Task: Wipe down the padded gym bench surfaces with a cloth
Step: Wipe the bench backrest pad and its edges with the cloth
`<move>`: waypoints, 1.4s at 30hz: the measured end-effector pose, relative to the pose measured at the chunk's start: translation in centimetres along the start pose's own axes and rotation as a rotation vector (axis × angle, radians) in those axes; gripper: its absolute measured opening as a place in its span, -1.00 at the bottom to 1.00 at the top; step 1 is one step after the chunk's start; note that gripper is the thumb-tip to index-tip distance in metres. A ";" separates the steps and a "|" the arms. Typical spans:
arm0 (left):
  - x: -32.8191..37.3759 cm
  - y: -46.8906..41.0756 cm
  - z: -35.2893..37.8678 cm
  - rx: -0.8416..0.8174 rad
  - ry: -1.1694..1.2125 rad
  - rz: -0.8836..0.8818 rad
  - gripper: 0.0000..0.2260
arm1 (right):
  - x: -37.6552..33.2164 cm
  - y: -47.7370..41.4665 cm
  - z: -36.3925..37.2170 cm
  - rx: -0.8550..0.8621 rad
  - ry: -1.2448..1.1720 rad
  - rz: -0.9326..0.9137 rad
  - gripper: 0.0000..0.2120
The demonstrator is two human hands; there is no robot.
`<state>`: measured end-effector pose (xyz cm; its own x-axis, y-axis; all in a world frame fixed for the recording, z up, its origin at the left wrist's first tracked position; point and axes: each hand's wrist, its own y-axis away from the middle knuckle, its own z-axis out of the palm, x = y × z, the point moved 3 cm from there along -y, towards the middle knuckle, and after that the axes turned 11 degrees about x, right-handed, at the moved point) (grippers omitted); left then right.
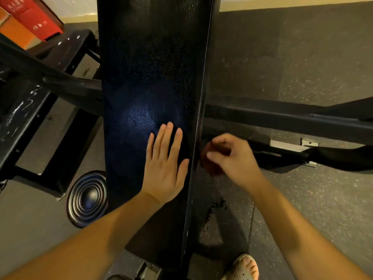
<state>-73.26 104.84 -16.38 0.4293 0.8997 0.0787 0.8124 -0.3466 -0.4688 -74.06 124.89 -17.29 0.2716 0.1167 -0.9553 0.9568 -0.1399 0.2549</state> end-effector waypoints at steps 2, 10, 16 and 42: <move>-0.1 0.2 0.8 0.016 -0.011 0.003 -0.41 | -0.7 -0.7 0.2 0.046 -0.094 -0.031 -0.81; -0.2 0.3 1.5 0.061 -0.007 0.019 -0.38 | 5.4 7.8 4.7 -0.076 -0.012 0.095 -0.79; -0.1 0.2 1.2 0.059 -0.006 0.022 -0.37 | -0.1 0.4 3.1 0.232 -0.117 -0.093 -0.79; -0.3 0.5 1.6 0.088 -0.041 0.058 -0.35 | 1.3 1.7 4.5 0.338 -0.142 -0.170 -0.86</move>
<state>-73.65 104.81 -18.08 0.4571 0.8893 0.0139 0.7480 -0.3759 -0.5469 -72.57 120.38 -18.76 0.0733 0.0326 -0.9968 0.8924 -0.4484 0.0510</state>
